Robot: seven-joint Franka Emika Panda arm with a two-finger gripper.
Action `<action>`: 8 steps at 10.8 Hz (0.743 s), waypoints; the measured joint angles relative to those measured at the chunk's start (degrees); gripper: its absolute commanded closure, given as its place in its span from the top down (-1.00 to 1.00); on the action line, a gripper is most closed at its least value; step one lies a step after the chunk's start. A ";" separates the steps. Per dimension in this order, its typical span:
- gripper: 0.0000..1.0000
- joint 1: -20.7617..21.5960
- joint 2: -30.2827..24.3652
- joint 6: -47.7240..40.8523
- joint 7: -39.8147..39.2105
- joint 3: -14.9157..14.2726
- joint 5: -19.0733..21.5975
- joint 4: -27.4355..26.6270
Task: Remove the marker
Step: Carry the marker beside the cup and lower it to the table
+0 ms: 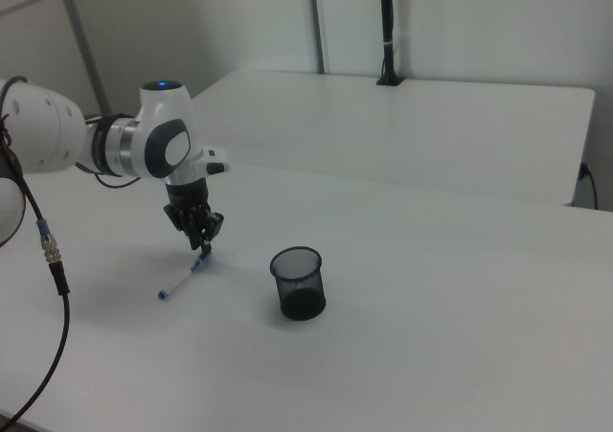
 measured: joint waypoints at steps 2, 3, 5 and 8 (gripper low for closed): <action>1.00 0.30 0.36 0.36 1.81 0.00 -0.73 0.05; 1.00 0.32 0.21 0.36 1.93 0.00 -0.79 0.35; 1.00 0.28 -1.51 -0.91 2.00 -0.09 -0.91 1.24; 1.00 -0.78 -9.48 -14.60 2.31 -0.52 -1.06 4.41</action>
